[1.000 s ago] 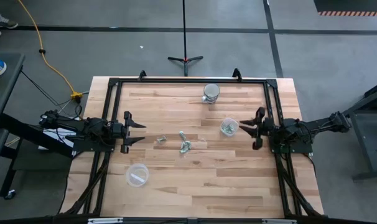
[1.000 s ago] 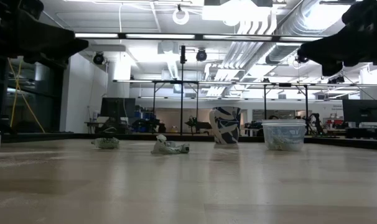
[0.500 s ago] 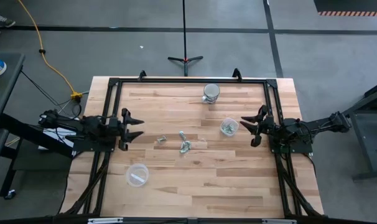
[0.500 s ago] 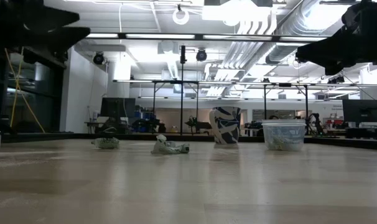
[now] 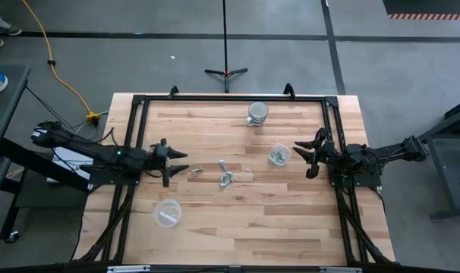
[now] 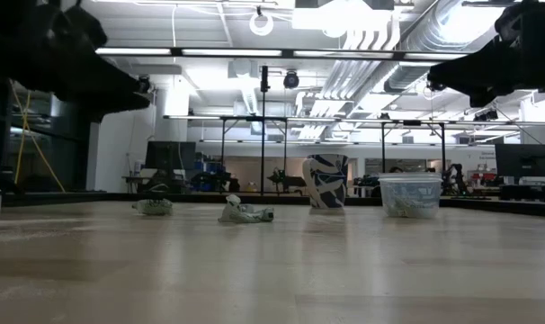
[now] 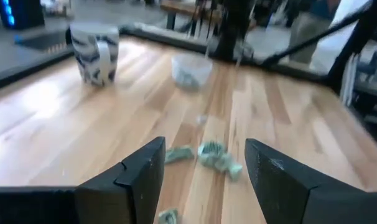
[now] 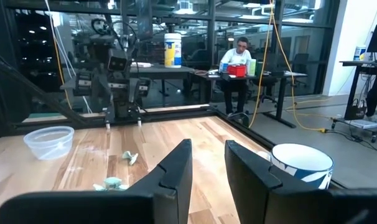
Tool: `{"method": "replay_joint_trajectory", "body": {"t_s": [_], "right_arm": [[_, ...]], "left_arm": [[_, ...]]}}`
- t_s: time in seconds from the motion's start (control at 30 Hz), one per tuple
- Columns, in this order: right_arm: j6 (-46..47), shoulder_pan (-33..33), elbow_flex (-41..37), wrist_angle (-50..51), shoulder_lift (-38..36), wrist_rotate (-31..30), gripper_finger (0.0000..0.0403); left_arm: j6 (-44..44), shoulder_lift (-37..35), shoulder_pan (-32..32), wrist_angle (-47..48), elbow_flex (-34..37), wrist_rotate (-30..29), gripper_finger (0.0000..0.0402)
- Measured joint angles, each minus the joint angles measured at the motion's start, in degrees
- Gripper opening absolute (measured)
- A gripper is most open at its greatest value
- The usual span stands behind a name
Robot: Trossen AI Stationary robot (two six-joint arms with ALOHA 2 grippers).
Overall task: Pick and place Stevia / Truvia into bins
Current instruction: Put the stevia packet into the round transparent container
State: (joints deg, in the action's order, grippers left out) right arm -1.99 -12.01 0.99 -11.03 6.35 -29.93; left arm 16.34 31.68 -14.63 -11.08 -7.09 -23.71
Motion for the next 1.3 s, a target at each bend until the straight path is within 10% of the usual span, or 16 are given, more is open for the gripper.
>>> {"method": "replay_joint_trajectory", "body": {"t_s": [0.63,0.9,1.3], "right_arm": [[-1.04,0.00,0.00,2.18,0.00,0.93,0.0087],[-1.04,0.00,0.00,4.90,0.03,1.38,0.0087],[-0.89,0.00,0.02,7.29,0.07,1.49,0.0087]], "left_arm": [[1.71,38.25,0.02,3.76,-18.39,-3.22,0.0255],[8.54,43.00,1.01,13.22,-23.12,-7.46,0.0256],[12.13,45.83,4.92,18.18,-23.90,3.33,0.0333]]}}
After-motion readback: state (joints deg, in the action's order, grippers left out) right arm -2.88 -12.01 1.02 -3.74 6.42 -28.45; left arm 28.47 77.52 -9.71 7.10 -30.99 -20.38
